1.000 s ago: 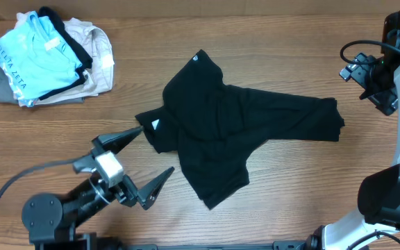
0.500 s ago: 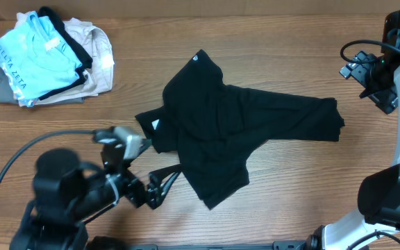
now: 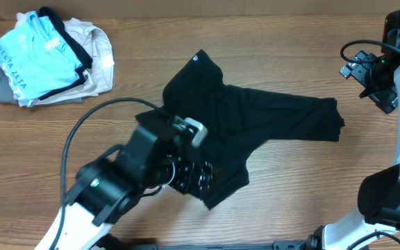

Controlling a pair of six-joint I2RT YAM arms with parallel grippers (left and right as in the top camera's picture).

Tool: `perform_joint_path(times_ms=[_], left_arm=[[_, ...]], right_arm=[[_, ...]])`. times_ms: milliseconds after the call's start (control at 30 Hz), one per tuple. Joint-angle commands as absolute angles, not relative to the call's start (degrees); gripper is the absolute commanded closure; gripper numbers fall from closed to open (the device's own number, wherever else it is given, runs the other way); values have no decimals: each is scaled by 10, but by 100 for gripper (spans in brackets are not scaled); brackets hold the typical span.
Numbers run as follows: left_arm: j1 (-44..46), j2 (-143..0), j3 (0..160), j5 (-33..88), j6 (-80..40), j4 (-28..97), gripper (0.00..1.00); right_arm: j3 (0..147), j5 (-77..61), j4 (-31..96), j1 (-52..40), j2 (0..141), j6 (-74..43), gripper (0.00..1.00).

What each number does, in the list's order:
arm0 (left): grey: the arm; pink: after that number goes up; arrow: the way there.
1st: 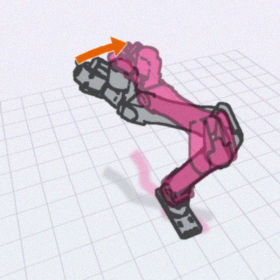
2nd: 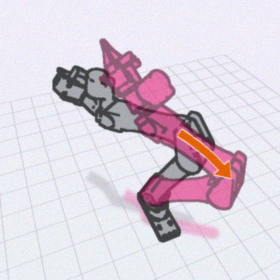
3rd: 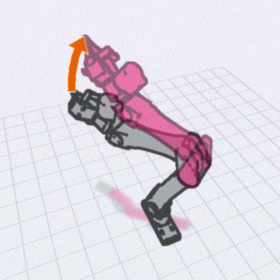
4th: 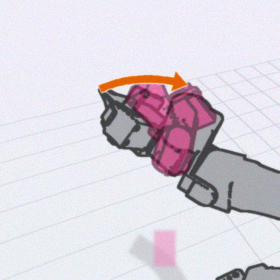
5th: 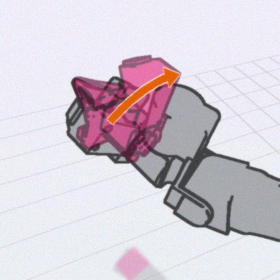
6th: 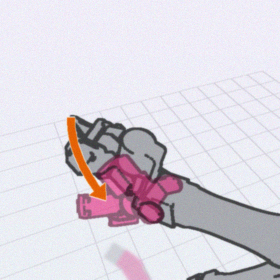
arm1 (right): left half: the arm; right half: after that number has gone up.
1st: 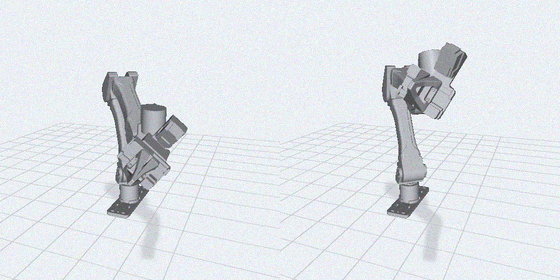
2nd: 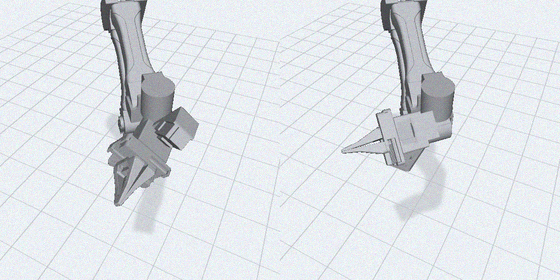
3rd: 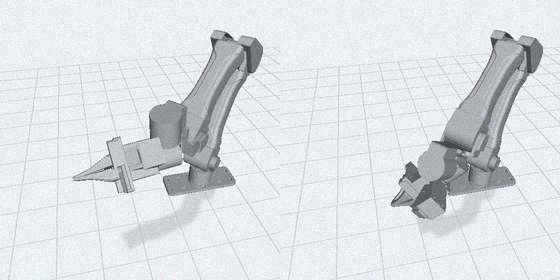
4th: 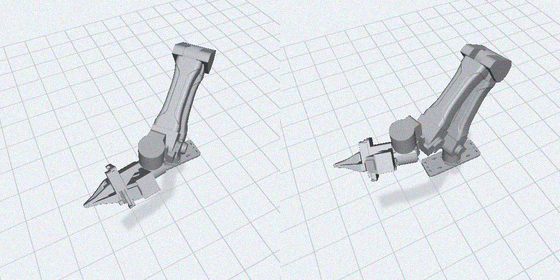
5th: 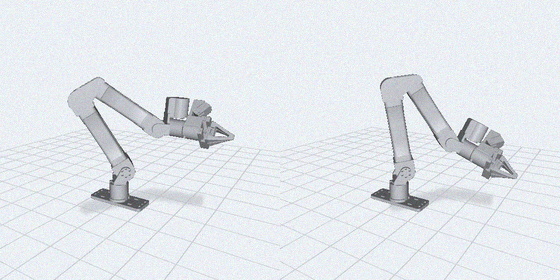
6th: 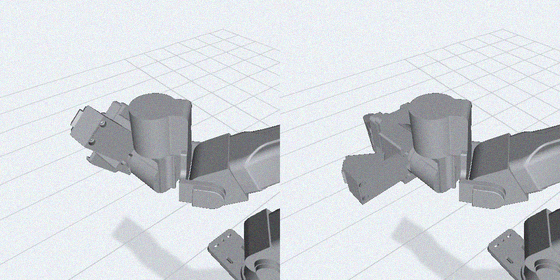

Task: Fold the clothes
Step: 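Reach the left gripper to the shirt's front-left corner and grasp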

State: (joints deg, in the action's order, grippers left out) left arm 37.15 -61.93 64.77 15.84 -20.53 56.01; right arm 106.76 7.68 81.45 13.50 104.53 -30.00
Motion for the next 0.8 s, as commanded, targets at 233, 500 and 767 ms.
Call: perform_joint_path(times_ms=[233,500,767], left_arm=[[406,-802,658,73,-493,604,0],[467,-889,658,70,-661,634,0],[508,-893,635,36,-707,625,0]], right_arm=[[1069,81,780,136,1048,-300,0],[1069,104,772,154,1072,-310,0],[1069,74,769,213,1101,-315,0]])
